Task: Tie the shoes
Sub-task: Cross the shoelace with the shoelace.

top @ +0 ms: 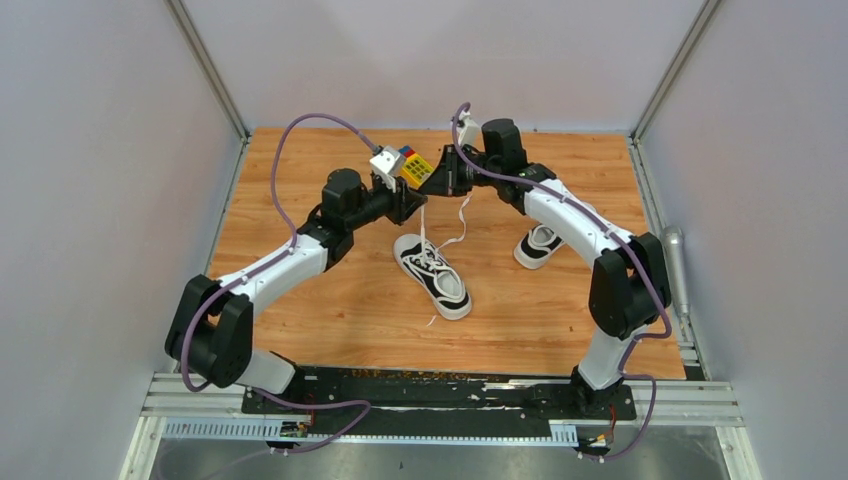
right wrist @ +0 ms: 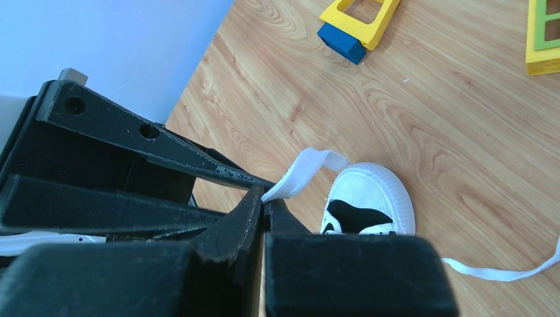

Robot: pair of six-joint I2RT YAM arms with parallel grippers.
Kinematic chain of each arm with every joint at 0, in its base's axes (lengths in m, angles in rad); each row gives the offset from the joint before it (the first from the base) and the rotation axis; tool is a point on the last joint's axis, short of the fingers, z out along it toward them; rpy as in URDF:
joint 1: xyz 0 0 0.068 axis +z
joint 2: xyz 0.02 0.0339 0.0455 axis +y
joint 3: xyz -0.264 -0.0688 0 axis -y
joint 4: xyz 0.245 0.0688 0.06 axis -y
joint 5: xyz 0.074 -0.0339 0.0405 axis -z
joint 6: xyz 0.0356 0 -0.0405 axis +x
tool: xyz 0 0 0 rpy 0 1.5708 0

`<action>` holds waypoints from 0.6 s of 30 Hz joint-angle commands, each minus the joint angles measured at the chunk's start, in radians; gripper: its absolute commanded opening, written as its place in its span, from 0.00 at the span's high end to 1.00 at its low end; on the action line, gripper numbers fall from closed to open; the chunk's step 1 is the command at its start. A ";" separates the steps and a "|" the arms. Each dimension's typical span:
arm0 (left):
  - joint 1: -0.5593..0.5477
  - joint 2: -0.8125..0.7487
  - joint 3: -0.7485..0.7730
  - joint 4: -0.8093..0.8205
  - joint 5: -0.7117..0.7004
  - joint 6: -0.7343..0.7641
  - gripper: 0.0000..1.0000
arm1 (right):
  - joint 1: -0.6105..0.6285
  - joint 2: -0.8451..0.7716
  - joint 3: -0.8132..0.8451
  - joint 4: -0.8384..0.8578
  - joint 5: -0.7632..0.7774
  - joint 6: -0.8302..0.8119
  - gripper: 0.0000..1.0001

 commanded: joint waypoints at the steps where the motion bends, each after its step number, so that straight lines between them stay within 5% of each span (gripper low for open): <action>1: -0.006 0.024 0.058 0.085 0.040 -0.023 0.76 | -0.008 0.006 0.035 0.047 0.000 0.026 1.00; 4: -0.005 0.028 0.067 0.075 0.047 -0.013 0.95 | -0.015 0.012 0.033 0.048 0.005 0.024 1.00; 6: -0.005 0.024 0.061 0.063 0.044 -0.002 1.00 | -0.021 0.019 0.033 0.049 -0.009 0.021 0.99; 9: -0.001 0.007 0.045 0.030 0.057 0.031 1.00 | -0.043 0.024 0.032 0.039 -0.061 -0.028 0.63; 12: 0.023 -0.037 0.034 -0.036 0.071 0.061 1.00 | -0.128 0.015 0.012 0.002 -0.074 -0.001 0.40; 16: 0.049 -0.107 0.012 -0.194 0.087 0.109 1.00 | -0.199 0.059 0.029 -0.144 0.038 -0.081 0.39; 18: 0.055 -0.132 0.003 -0.249 0.091 0.130 1.00 | -0.173 0.103 0.054 -0.215 0.205 -0.193 0.53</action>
